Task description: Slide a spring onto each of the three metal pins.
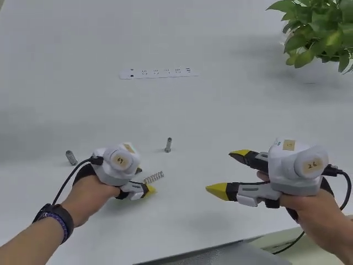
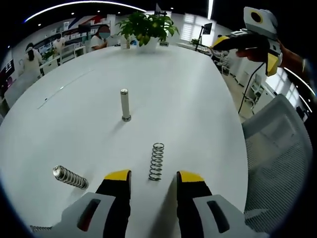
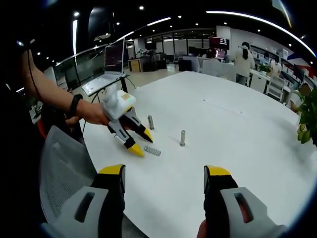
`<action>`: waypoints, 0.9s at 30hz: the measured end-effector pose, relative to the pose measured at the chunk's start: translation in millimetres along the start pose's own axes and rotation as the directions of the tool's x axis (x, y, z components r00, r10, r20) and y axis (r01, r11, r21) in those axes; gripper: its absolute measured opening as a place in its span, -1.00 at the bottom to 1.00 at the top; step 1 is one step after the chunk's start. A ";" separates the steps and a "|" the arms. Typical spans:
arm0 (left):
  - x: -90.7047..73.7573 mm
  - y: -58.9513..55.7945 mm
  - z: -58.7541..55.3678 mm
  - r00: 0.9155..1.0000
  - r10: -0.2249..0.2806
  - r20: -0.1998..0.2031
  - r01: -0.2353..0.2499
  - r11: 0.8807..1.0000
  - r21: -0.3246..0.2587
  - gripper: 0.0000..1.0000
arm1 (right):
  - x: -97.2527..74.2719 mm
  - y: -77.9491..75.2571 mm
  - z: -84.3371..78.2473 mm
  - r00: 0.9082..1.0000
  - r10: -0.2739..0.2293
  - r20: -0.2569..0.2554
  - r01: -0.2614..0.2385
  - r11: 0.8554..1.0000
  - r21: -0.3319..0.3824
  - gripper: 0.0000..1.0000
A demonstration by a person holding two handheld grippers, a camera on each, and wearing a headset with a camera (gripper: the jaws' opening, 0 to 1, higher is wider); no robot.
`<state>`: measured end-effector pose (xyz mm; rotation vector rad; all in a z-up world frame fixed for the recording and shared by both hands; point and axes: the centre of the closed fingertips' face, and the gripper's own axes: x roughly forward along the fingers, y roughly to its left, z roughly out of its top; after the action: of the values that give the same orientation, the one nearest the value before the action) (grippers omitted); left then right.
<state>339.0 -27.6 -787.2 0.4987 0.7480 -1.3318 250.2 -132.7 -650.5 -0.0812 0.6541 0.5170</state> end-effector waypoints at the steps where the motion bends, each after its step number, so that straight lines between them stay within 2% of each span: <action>1: 0.9 0.9 0.2 1.000 0.000 0.002 0.000 1.000 -0.006 -0.45 | 0.2 -0.1 0.1 1.000 0.000 0.000 0.000 1.000 0.000 0.26; 5: 5.6 0.9 1.2 1.000 0.006 0.007 -0.006 1.000 -0.003 -0.57 | 1.2 -0.4 -0.2 1.000 0.001 -0.005 -0.001 1.000 -0.004 0.25; 9: 7.3 2.5 0.2 1.000 0.030 0.004 -0.030 0.999 0.023 -0.91 | 1.7 -0.6 0.3 1.000 0.002 -0.006 -0.002 1.000 -0.007 0.25; 10: 7.9 3.5 1.3 0.999 0.037 0.009 -0.038 0.999 0.037 -0.94 | 1.6 -0.7 0.3 1.000 0.002 -0.006 -0.002 1.000 -0.006 0.25; 13: 8.7 2.4 0.6 0.999 0.032 0.003 -0.032 0.998 0.051 -0.95 | 1.7 -0.8 0.4 1.000 0.004 -0.008 -0.004 1.000 -0.010 0.24; 20: 3.6 2.1 0.6 0.999 0.031 0.010 -0.031 0.999 0.018 -0.95 | 2.7 -0.3 -0.3 1.000 0.009 -0.010 -0.009 1.000 -0.007 0.24; 27: -15.0 3.7 8.9 0.998 0.043 0.044 -0.044 0.999 0.008 -0.95 | 6.5 2.1 0.1 1.000 0.023 -0.004 -0.023 1.000 0.001 0.23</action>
<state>343.4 -23.0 -770.5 0.4891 0.6920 -1.3020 253.6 -128.0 -654.2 -0.0733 0.6602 0.5391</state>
